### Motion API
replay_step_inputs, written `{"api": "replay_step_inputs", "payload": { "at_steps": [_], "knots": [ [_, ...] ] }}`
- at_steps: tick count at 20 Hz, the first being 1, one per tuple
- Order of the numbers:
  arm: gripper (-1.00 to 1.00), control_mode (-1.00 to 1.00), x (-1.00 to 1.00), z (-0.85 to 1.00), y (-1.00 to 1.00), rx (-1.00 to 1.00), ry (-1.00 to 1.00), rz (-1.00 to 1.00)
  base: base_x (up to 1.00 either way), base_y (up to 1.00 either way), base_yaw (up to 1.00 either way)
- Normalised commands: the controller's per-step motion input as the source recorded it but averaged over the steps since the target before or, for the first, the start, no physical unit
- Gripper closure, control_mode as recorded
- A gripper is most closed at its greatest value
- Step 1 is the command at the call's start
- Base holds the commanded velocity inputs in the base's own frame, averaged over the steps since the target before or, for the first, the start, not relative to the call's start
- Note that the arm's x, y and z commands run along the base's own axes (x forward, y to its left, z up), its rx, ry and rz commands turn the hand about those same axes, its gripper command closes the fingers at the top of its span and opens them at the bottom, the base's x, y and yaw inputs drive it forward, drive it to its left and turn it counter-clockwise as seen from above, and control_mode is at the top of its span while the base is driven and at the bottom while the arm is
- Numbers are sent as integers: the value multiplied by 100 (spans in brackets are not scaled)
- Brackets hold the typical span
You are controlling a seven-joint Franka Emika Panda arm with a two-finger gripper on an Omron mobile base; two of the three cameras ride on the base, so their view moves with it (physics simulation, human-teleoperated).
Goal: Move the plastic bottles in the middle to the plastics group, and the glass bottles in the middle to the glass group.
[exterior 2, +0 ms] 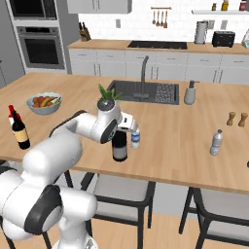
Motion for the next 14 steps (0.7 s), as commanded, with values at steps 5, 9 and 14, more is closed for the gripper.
{"api": "replay_step_inputs", "payload": {
  "at_steps": [5,9,14],
  "knots": [
    [100,-100,-28,29,78,0,0,24,0,0,0],
    [100,-100,0,25,100,0,0,33,0,0,0],
    [100,-100,0,19,100,-1,1,38,0,0,0]
  ]
}}
